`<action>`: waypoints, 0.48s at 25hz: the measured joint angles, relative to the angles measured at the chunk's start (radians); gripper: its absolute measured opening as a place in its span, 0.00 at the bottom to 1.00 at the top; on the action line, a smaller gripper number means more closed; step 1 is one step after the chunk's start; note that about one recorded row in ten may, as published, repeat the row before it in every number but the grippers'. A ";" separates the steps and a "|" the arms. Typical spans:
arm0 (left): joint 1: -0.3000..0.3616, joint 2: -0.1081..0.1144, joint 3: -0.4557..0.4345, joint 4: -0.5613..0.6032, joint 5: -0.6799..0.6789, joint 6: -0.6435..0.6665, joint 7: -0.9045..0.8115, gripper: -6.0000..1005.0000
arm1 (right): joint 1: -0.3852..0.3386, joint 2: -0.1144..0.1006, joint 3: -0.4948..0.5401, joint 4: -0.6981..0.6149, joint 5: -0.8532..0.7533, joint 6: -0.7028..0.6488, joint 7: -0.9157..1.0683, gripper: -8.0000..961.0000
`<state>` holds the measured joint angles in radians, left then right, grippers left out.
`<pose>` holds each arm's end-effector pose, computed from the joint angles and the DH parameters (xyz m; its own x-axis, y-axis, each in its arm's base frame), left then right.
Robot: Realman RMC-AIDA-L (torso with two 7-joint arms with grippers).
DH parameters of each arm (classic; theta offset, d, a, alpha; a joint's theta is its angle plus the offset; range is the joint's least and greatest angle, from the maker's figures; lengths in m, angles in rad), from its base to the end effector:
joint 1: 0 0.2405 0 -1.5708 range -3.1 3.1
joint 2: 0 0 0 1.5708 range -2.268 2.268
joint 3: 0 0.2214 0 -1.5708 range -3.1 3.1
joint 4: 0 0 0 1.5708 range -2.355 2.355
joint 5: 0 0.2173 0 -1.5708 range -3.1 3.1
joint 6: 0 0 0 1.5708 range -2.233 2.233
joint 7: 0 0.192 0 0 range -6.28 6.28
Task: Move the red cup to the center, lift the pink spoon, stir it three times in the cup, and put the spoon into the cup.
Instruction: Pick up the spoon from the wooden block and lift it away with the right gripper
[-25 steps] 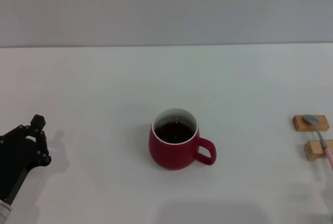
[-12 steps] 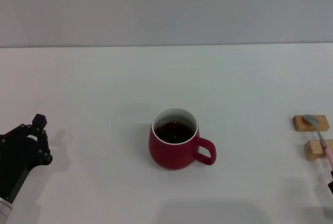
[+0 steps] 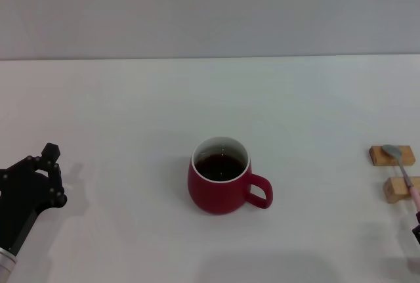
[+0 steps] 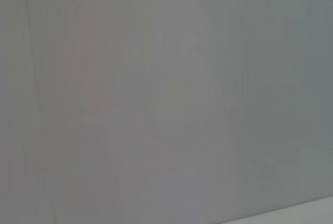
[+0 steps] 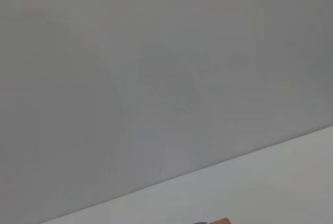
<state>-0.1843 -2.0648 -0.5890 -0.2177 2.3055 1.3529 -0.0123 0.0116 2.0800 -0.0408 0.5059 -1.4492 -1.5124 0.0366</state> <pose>-0.3143 0.2772 -0.0341 0.7942 -0.0496 0.6057 0.5745 -0.2635 -0.7749 0.3277 0.1902 -0.0560 0.4915 -0.0690 -0.8681 -0.8648 0.0785 -0.4959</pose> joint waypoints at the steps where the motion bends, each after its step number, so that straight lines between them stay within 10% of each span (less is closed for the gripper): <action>1: 0.000 0.000 0.000 0.000 0.000 0.000 0.000 0.00 | 0.004 0.000 0.000 -0.002 0.000 0.004 0.001 0.87; 12: 0.000 0.000 -0.001 0.000 0.000 0.000 0.000 0.00 | 0.026 0.000 0.001 -0.035 0.001 0.043 0.037 0.87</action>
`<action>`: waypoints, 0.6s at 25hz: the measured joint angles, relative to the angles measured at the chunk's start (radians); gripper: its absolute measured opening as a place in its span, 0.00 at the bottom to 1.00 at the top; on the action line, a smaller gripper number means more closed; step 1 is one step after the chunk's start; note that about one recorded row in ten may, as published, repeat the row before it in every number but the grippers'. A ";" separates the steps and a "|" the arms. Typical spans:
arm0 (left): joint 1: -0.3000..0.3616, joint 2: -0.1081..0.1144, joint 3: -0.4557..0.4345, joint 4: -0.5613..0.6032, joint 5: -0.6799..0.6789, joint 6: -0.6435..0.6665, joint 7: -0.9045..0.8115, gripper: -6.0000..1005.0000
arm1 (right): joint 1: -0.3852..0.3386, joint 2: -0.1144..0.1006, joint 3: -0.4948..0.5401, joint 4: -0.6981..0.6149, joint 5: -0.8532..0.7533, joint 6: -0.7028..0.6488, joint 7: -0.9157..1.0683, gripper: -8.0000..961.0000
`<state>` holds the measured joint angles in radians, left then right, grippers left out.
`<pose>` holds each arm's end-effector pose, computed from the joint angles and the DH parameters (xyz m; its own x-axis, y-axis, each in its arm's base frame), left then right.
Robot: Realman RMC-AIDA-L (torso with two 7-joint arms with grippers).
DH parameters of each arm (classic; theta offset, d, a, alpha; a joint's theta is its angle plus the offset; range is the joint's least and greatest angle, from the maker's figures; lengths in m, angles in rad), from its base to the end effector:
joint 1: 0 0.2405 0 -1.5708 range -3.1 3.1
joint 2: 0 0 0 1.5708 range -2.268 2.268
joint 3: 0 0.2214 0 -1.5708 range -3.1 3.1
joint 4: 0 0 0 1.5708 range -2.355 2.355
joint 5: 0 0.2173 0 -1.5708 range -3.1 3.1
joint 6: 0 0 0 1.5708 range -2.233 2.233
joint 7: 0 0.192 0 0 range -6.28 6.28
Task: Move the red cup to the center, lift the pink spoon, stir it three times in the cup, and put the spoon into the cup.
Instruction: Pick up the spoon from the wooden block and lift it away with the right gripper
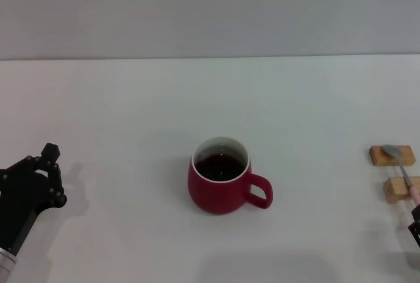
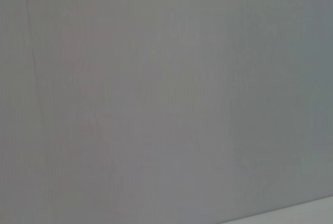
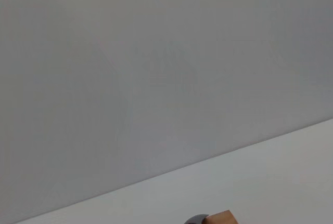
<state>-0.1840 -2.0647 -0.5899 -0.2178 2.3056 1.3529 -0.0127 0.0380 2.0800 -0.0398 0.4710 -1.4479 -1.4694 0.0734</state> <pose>-0.3144 0.2772 -0.0340 0.7939 -0.0495 0.6060 0.5751 -0.2626 -0.7748 0.3336 0.1988 -0.0576 0.4876 -0.0936 -0.8680 -0.8672 0.0629 -0.4940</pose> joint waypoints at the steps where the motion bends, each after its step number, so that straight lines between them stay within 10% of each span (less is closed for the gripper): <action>1: 0.000 0.000 0.000 0.000 0.000 0.000 0.000 0.00 | 0.002 0.000 0.000 -0.001 0.000 0.002 0.000 0.87; 15: 0.000 0.000 -0.001 0.000 0.000 0.000 0.000 0.00 | 0.037 0.000 0.000 -0.022 0.000 0.048 0.001 0.87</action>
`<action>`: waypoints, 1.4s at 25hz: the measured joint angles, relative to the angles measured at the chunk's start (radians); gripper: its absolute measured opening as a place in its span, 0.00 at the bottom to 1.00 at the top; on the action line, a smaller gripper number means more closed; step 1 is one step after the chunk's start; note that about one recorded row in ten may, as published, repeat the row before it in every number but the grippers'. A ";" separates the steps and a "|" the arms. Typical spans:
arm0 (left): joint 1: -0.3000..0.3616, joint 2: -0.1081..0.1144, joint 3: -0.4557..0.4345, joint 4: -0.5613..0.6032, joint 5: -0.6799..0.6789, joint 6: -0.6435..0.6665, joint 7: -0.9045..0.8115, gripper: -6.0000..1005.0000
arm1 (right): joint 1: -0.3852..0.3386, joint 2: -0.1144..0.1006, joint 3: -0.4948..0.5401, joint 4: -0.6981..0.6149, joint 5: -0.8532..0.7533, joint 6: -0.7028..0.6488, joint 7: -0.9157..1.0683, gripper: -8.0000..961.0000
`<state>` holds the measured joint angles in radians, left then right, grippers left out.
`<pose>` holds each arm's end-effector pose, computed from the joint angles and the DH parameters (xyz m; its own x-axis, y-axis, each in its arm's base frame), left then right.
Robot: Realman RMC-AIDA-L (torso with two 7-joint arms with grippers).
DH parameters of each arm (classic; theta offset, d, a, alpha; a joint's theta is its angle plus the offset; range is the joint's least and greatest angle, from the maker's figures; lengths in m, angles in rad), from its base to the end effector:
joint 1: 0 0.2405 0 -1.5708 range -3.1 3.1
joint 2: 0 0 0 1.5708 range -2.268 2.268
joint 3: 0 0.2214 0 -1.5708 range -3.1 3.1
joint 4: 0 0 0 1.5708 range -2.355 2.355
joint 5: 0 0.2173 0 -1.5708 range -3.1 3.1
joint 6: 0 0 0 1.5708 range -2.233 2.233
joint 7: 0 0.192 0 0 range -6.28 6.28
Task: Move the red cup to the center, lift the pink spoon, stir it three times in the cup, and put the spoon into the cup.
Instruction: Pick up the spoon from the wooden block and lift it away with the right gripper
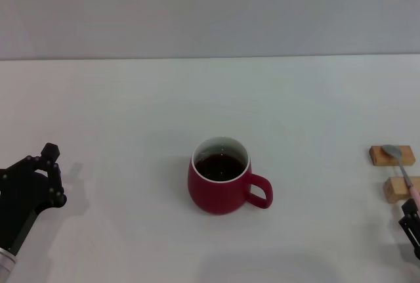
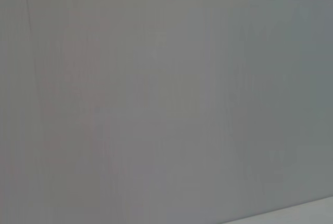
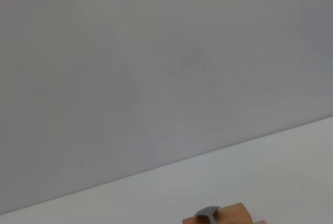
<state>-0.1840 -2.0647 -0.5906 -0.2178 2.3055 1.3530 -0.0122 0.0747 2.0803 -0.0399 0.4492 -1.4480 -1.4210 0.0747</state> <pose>-0.3145 0.2772 -0.0338 0.7941 -0.0498 0.6058 0.5749 -0.2618 -0.7752 0.3352 0.2104 -0.0619 0.5044 -0.1215 -0.8549 -0.8586 0.0349 -0.5115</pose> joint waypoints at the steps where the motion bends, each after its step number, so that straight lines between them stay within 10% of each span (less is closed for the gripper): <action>1: 0.000 0.000 0.000 0.000 0.000 0.000 0.000 0.00 | 0.002 0.000 0.000 0.000 0.000 0.003 0.000 0.87; 35: 0.000 0.000 0.000 0.004 0.000 0.000 0.000 0.00 | 0.012 0.001 0.006 0.009 0.023 0.014 0.002 0.86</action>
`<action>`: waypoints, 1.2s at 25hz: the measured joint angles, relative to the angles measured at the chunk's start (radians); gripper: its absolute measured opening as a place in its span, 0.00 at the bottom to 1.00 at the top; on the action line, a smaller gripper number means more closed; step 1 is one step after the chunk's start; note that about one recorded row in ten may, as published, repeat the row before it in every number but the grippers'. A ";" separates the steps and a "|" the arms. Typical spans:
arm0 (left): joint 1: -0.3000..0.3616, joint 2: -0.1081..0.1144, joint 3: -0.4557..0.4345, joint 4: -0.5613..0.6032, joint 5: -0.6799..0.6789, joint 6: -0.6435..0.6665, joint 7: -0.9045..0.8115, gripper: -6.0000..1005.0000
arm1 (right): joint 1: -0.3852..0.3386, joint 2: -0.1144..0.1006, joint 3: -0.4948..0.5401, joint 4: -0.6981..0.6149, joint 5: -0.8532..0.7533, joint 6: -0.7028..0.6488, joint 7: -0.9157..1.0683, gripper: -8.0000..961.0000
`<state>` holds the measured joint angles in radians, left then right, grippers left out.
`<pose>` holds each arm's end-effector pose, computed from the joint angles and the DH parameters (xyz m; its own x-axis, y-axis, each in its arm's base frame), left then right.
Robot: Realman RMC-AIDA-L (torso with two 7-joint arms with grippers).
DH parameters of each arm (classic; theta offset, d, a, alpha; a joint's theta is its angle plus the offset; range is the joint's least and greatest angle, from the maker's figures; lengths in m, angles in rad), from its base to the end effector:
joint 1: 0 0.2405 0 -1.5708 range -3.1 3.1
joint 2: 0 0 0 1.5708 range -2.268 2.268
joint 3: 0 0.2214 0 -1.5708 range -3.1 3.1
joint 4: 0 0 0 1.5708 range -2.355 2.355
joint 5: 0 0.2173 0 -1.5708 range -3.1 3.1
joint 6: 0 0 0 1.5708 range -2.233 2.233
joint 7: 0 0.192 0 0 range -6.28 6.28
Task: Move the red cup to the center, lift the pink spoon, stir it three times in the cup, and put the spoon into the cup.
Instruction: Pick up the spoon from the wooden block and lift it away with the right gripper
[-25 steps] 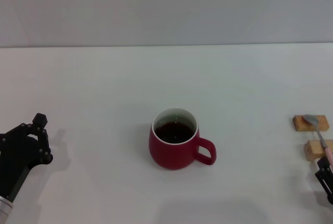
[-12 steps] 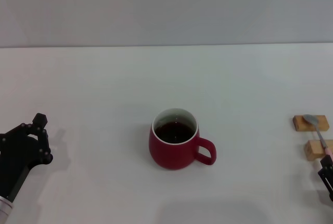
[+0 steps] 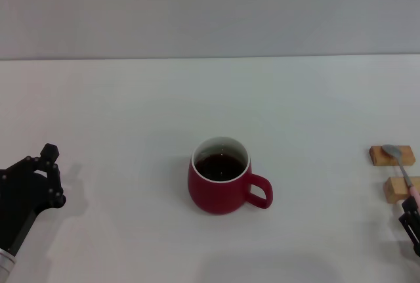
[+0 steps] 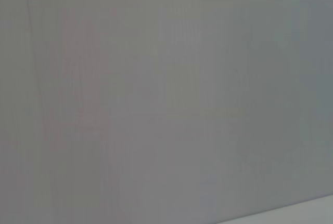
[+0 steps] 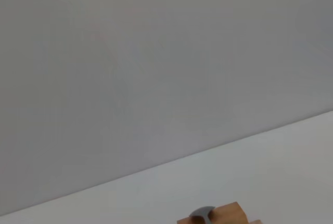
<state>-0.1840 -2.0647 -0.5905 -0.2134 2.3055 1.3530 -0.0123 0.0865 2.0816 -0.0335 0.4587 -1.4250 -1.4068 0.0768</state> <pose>-0.3156 0.2769 -0.0335 0.7964 -0.0478 0.6028 0.5726 -0.2610 -0.7772 0.3362 0.2143 -0.0626 0.4897 -0.1256 -0.8628 -0.8650 0.0542 -0.4988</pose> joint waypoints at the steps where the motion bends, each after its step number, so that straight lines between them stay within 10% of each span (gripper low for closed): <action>1: 0.000 0.000 0.000 0.000 0.000 0.000 0.000 0.00 | 0.000 0.000 0.000 0.000 0.000 0.000 0.000 0.86; 21: 0.001 -0.002 0.002 0.003 0.001 0.000 0.000 0.00 | 0.000 -0.001 -0.018 0.000 -0.007 -0.004 0.001 0.85; 30: 0.000 -0.001 0.006 0.003 0.006 0.000 0.000 0.00 | 0.005 -0.002 -0.033 -0.001 -0.008 0.003 0.006 0.63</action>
<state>-0.1841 -2.0654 -0.5845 -0.2102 2.3114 1.3530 -0.0123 0.0920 2.0800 -0.0661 0.4575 -1.4328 -1.4036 0.0824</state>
